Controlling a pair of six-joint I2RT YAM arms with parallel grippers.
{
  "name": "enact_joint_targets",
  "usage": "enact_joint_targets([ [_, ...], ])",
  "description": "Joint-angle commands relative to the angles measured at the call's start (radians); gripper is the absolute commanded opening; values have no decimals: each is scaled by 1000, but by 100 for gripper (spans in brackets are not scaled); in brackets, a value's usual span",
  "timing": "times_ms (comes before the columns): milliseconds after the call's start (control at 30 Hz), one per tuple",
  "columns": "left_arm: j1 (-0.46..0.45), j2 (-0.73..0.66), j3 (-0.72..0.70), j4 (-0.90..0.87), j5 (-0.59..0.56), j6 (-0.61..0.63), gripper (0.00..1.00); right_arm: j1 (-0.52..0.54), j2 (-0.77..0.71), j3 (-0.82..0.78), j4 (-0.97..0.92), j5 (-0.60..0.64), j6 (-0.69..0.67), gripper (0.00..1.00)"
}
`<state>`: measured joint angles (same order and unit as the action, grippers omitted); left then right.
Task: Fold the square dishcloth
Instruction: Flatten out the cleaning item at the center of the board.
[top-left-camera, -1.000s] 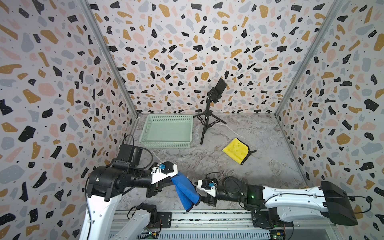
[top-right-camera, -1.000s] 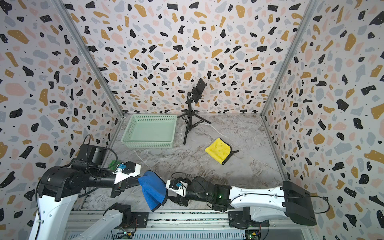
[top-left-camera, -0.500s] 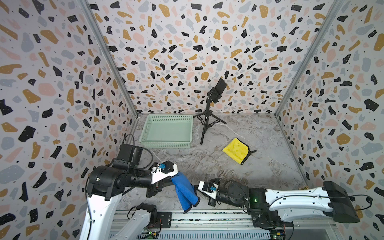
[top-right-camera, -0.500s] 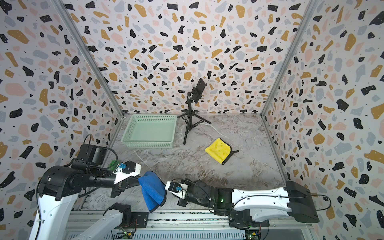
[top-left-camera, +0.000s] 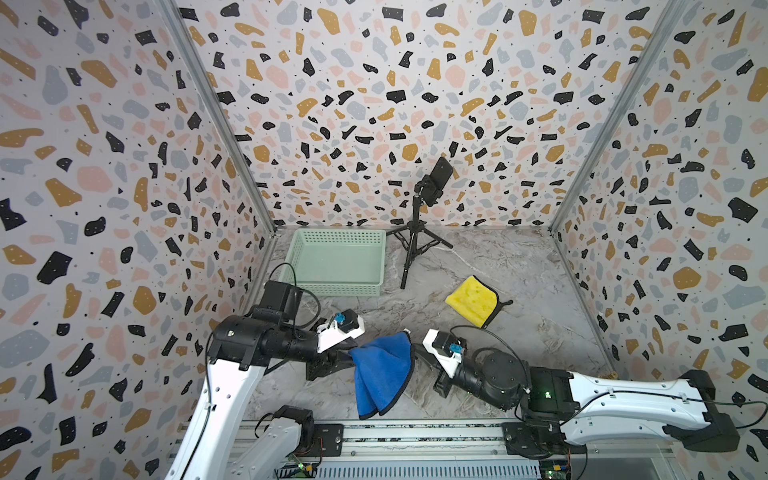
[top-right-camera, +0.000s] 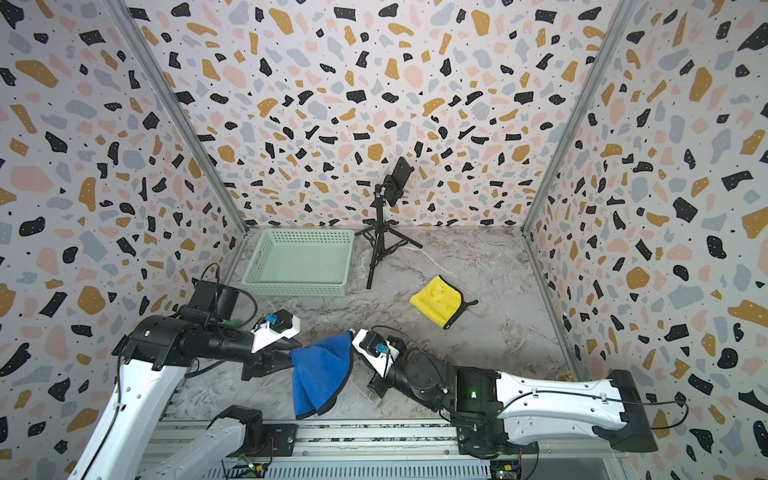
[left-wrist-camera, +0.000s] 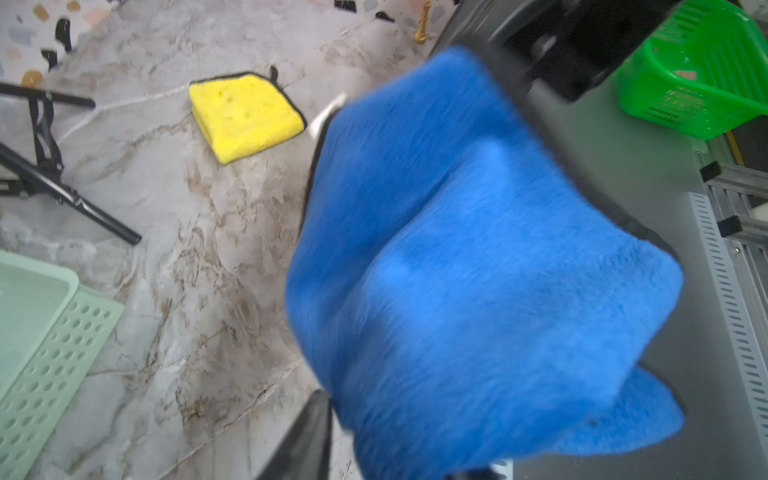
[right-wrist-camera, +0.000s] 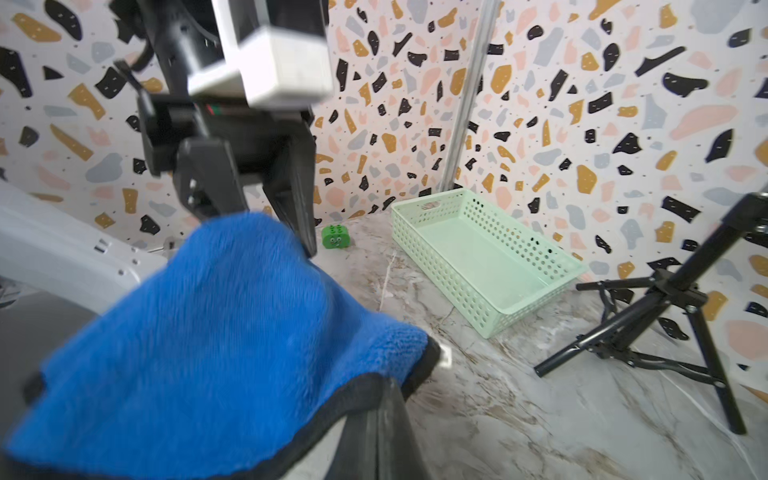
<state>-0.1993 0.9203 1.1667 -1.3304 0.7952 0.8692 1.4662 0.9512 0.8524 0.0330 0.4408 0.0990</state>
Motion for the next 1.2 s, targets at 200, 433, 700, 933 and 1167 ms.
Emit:
enact_joint_targets([
  [200,-5,-19,-72,294,-134,-206,79,0,238,423,-574,349,295,0],
  [433,-20,-161,-217,431,-34,-300,79,-24,391,623,-619,429,308,0],
  [700,-22,-299,-389,503,141,-305,76,-162,552,750,-692,368,364,0],
  [933,-145,-220,-561,849,-31,-393,82,-259,581,746,-697,324,408,0],
  [1167,-464,114,-560,981,-584,-223,82,-368,485,497,-716,250,494,0],
])
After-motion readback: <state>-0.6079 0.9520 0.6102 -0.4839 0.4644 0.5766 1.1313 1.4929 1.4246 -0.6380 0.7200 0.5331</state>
